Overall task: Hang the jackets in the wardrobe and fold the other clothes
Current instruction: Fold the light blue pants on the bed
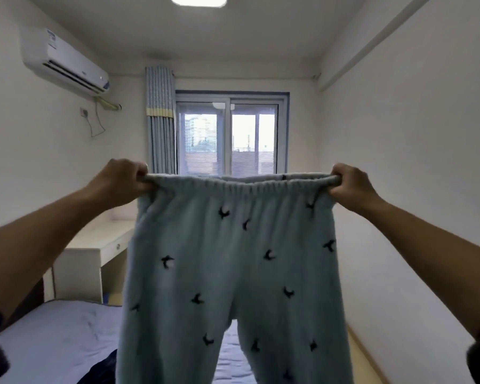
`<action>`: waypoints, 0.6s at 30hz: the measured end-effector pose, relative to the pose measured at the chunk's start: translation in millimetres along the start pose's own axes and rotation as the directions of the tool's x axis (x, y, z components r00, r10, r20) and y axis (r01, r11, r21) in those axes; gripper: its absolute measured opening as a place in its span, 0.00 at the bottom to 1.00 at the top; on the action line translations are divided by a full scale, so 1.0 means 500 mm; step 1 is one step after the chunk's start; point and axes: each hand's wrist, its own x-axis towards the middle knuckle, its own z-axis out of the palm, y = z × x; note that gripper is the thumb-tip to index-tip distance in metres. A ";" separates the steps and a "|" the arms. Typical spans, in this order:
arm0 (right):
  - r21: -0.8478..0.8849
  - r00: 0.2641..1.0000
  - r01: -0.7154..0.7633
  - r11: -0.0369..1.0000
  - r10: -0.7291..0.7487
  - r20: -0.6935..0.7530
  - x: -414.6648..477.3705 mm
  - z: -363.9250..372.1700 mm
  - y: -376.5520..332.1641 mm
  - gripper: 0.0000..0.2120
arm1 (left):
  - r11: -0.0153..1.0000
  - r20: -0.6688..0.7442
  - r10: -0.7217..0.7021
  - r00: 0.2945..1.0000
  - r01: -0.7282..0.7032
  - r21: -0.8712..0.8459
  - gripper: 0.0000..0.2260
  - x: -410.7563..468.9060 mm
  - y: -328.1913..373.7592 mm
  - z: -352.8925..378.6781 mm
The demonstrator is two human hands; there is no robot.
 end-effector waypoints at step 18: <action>0.689 0.792 -0.608 0.395 0.369 0.487 -0.176 0.152 -0.004 0.11 | 0.063 0.544 -0.405 0.735 0.616 -0.785 0.06 -0.173 0.093 0.154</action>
